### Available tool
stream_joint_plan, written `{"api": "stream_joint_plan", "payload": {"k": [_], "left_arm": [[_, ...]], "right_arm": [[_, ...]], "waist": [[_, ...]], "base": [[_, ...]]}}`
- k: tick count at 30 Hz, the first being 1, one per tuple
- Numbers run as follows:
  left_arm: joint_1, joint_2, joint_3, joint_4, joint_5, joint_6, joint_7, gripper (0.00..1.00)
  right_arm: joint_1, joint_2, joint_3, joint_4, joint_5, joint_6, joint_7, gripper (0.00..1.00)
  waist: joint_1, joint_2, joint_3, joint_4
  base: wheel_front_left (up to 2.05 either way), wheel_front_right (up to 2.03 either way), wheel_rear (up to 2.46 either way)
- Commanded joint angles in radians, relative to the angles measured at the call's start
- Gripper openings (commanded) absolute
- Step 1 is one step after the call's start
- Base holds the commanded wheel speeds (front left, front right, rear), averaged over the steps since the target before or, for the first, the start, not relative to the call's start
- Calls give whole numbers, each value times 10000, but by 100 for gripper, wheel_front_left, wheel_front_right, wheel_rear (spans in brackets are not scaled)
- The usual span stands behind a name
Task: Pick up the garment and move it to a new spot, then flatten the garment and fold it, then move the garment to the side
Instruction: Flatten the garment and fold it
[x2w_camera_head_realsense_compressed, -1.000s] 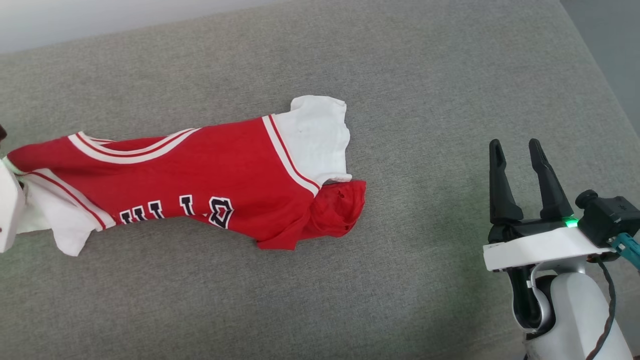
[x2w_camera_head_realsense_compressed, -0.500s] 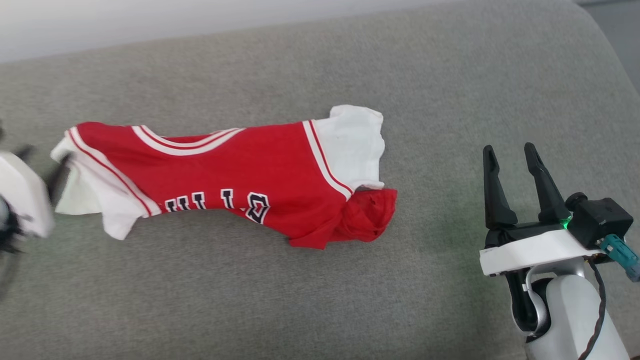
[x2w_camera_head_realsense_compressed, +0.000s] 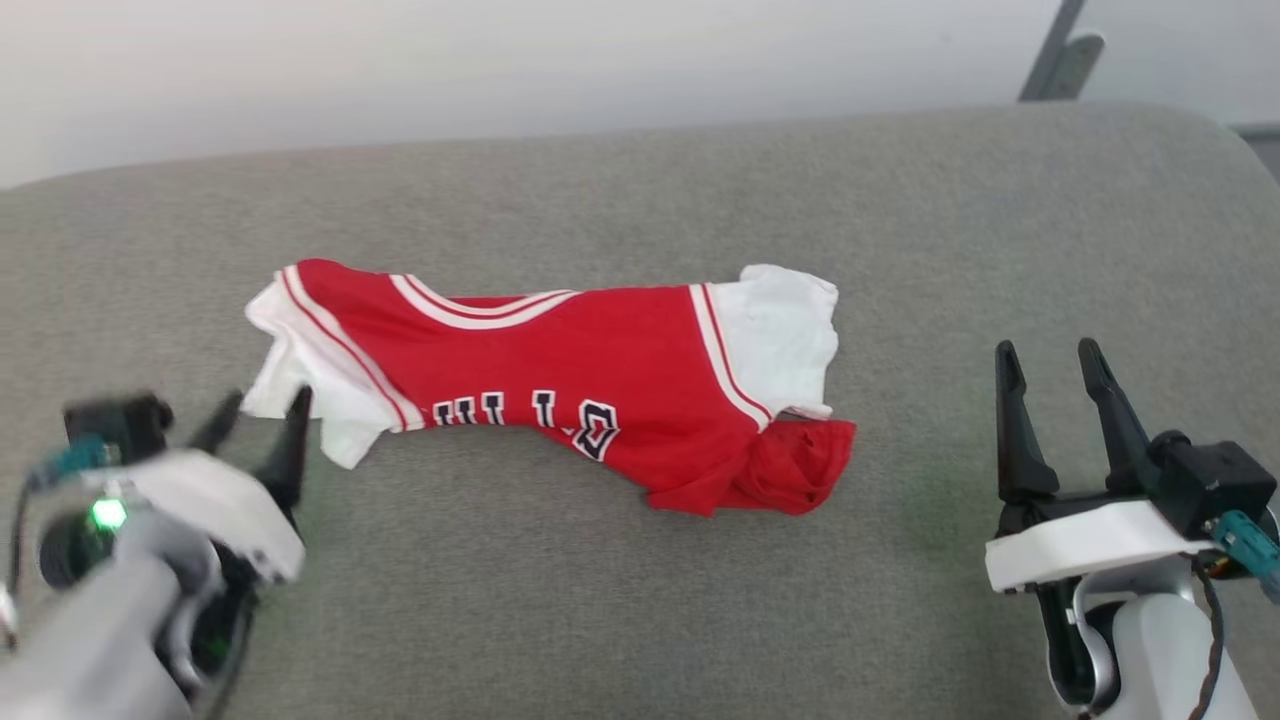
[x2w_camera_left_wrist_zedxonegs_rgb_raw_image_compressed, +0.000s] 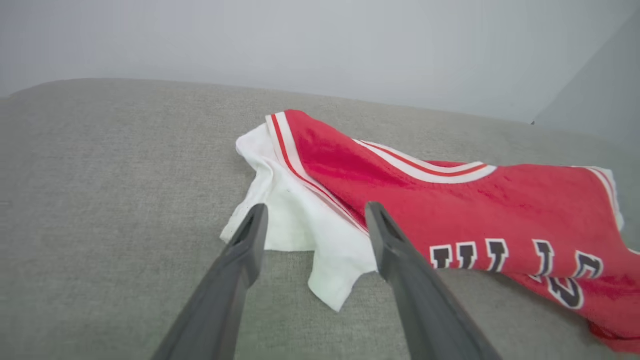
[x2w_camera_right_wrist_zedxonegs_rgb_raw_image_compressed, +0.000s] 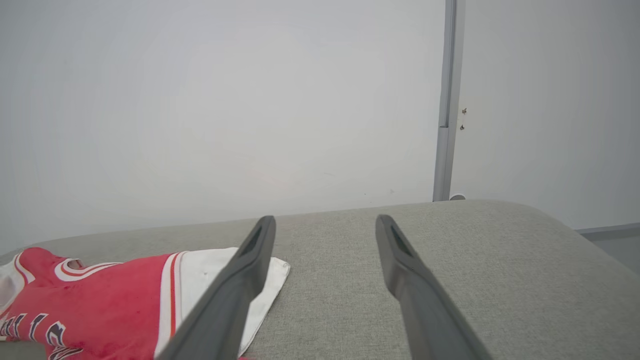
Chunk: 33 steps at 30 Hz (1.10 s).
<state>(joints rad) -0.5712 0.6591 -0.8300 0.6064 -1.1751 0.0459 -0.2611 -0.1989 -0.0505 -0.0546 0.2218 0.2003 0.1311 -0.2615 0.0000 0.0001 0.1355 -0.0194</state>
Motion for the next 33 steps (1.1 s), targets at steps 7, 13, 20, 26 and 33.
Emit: {"api": "stream_joint_plan", "payload": {"k": [7, 13, 20, 26, 33], "left_arm": [[3189, -1257, 3676, -1947, 3222, 336, -49, 100], [5202, -2411, 6319, -3534, 5240, -28, -51, 100], [6578, -3351, 7905, -4673, 7038, -511, -51, 100], [6809, -3899, 8512, -4678, 7747, -987, -51, 100], [6669, -4289, 8851, -4549, 8208, -1337, -51, 100]], "right_arm": [[375, -11, -121, -68, -63, -5, -51, 100], [648, -11, -259, -210, -23, -3, -51, 100], [900, -12, -332, -412, 44, -3, -51, 100], [921, -9, -345, -376, 60, -5, -51, 100], [848, -9, -327, -310, 15, -5, -51, 100]], "waist": [[0, -1, -360, 306], [0, -1, -415, 346], [0, -1, -390, 317], [0, -1, -360, 339], [0, -1, -383, 374]], "base": [[0, 0, 0], [0, 0, 0], [0, 0, 0], [0, 0, 0], [0, 0, 0]]}}
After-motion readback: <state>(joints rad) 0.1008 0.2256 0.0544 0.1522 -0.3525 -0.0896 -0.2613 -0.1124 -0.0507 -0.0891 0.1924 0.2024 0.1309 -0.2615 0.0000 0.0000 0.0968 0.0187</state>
